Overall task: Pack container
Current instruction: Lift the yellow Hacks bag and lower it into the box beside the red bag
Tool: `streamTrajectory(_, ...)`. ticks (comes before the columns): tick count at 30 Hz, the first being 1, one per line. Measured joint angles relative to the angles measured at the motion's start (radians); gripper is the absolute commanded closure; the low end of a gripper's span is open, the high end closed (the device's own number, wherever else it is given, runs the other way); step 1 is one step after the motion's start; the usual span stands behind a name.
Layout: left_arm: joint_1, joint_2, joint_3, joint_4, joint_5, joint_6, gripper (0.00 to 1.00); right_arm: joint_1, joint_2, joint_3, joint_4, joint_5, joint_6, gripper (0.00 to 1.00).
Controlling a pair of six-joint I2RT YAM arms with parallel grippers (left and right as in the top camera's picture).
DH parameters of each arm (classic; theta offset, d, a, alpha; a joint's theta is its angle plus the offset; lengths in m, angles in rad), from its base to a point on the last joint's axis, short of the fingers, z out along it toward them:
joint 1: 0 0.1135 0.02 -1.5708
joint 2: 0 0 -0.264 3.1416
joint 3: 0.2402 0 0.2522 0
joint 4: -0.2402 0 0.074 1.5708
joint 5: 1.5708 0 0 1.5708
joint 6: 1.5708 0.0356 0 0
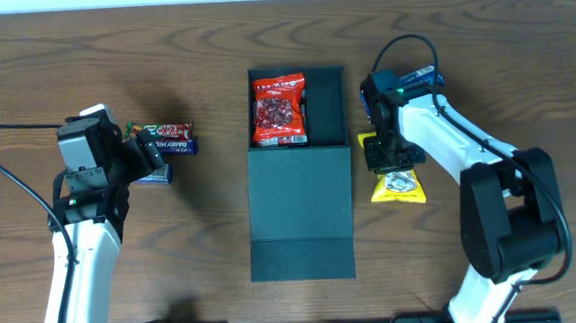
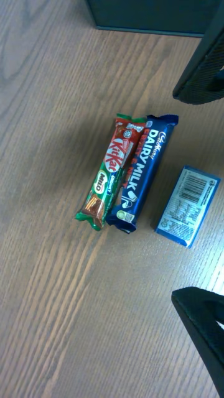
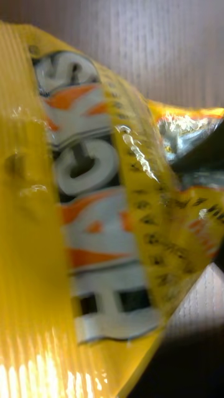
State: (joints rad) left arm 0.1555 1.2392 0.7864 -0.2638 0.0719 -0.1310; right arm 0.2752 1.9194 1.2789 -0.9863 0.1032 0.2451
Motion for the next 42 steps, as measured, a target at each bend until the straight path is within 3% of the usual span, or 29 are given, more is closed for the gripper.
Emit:
streamTrajectory(9, 0.0, 0.0, 0.0, 0.001, 0.0, 0.0, 0.05, 0.0, -0.011, 0.076, -0.086, 0.016, 0.064, 0.99)
streamTrajectory(14, 0.0, 0.0, 0.0, 0.0, 0.0, 0.0, 0.05, 0.01, 0.009, 0.308, -0.192, 0.032, 0.113, 0.99)
streamTrajectory(18, 0.0, 0.0, 0.001, -0.001, 0.0, 0.0, 0.05, 0.047, 0.008, 0.523, -0.172, 0.063, 0.127, 0.99)
streamTrajectory(23, 0.0, 0.0, 0.001, 0.0, 0.0, 0.0, 0.05, 0.128, 0.021, 0.643, -0.151, 0.074, 0.135, 0.98)
streamTrajectory(33, 0.0, 0.0, 0.001, -0.002, 0.0, 0.0, 0.05, 0.283, 0.319, 0.891, -0.309, 0.134, 0.149, 0.98)
streamTrajectory(42, 0.0, 0.0, 0.001, -0.021, 0.0, 0.0, 0.05, 0.263, 0.389, 0.918, -0.318, 0.172, 0.192, 0.99)
